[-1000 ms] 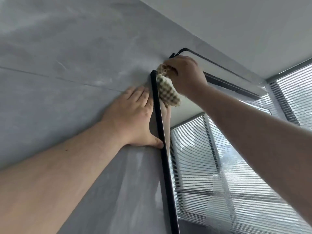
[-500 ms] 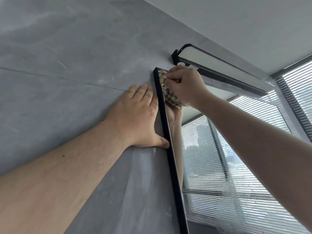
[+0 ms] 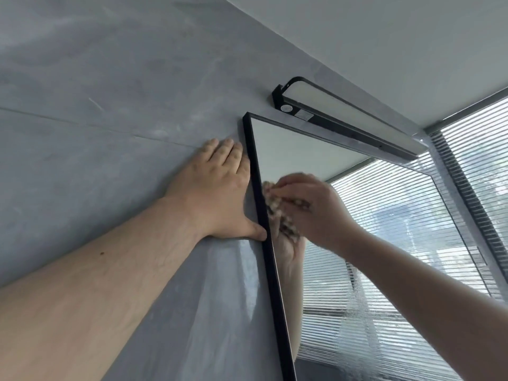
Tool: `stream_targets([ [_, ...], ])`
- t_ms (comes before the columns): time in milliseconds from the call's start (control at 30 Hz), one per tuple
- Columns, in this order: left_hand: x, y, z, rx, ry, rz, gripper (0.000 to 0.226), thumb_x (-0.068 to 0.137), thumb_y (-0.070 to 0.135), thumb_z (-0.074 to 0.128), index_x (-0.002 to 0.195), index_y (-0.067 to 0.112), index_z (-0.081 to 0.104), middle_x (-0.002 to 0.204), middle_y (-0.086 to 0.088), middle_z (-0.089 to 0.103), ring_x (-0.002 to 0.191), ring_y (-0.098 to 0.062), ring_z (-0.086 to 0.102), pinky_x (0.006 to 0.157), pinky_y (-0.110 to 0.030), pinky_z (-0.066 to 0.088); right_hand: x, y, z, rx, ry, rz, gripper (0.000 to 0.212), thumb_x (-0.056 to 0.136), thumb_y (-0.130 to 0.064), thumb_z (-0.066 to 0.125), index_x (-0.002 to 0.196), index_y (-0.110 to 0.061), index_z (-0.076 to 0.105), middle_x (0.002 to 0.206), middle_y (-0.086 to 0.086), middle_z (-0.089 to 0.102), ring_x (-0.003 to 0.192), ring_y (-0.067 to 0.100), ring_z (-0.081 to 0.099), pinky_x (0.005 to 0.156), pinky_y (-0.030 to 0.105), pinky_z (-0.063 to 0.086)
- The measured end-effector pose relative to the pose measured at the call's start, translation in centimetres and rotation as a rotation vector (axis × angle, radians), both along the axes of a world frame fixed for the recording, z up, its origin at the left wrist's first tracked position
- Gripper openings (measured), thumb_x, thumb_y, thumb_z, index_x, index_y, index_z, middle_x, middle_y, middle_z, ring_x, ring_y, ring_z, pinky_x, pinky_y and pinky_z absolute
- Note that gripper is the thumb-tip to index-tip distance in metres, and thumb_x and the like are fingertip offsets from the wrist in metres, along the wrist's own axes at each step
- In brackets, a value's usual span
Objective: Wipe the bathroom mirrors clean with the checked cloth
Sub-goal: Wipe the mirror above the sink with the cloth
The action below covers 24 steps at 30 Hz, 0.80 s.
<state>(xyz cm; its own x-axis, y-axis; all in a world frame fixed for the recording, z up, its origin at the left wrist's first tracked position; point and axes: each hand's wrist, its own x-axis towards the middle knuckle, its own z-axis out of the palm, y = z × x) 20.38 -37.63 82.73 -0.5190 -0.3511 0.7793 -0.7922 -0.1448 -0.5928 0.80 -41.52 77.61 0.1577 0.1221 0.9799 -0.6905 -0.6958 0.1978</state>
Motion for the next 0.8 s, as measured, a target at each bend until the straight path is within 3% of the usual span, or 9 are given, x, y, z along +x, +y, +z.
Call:
stream_targets([
  [200, 0.1, -0.1, 0.0, 0.000, -0.003, 0.002, 0.145, 0.049, 0.102, 0.013, 0.157, 0.005, 0.000, 0.166, -0.015, -0.002, 0.153, -0.027, -0.006, 0.125, -0.045, -0.002, -1.6, -0.9, 9.2, 0.138, -0.292, 0.039, 0.030, 0.090, -0.008, 0.064, 0.113, -0.024, 0.073, 0.106, -0.015, 0.062, 0.102, 0.007, 0.056, 0.092, 0.020, 0.044],
  [333, 0.0, -0.2, 0.0, 0.001, 0.008, 0.009, 0.146, 0.046, 0.101, 0.010, 0.157, 0.006, 0.000, 0.166, -0.014, -0.001, 0.154, -0.026, -0.006, 0.124, -0.044, -0.003, -3.8, -2.7, 10.8, 0.172, -0.462, 0.146, 0.037, 0.086, -0.007, 0.058, 0.110, -0.032, 0.073, 0.106, -0.012, 0.069, 0.104, 0.008, 0.062, 0.093, 0.019, 0.049],
  [433, 0.0, -0.2, 0.1, -0.003, 0.007, 0.015, 0.145, 0.048, 0.102, 0.012, 0.157, 0.007, 0.000, 0.166, -0.013, -0.002, 0.154, -0.026, -0.007, 0.124, -0.044, -0.003, -3.5, -3.2, 9.8, 0.122, -0.428, 0.188, 0.034, 0.085, -0.004, 0.062, 0.110, -0.024, 0.076, 0.106, -0.010, 0.070, 0.101, 0.004, 0.062, 0.090, 0.009, 0.046],
  [633, 0.0, -0.1, 0.1, 0.001, 0.022, 0.015, 0.146, 0.048, 0.103, 0.015, 0.157, 0.008, 0.001, 0.166, -0.013, -0.003, 0.153, -0.025, -0.009, 0.124, -0.042, -0.006, -1.9, -1.9, 2.6, 0.150, -0.295, 0.255, 0.023, 0.089, -0.011, 0.066, 0.109, -0.017, 0.077, 0.107, -0.016, 0.064, 0.099, -0.009, 0.059, 0.095, 0.016, 0.046],
  [800, -0.2, 0.4, -0.2, 0.003, 0.023, 0.008, 0.144, 0.050, 0.102, 0.023, 0.157, 0.006, 0.007, 0.166, -0.015, 0.003, 0.154, -0.026, -0.004, 0.125, -0.042, -0.004, -0.6, -1.2, -6.8, 0.106, -0.129, 0.258, 0.026, 0.083, -0.016, 0.069, 0.106, -0.023, 0.078, 0.108, -0.021, 0.066, 0.105, 0.006, 0.061, 0.092, 0.022, 0.048],
])
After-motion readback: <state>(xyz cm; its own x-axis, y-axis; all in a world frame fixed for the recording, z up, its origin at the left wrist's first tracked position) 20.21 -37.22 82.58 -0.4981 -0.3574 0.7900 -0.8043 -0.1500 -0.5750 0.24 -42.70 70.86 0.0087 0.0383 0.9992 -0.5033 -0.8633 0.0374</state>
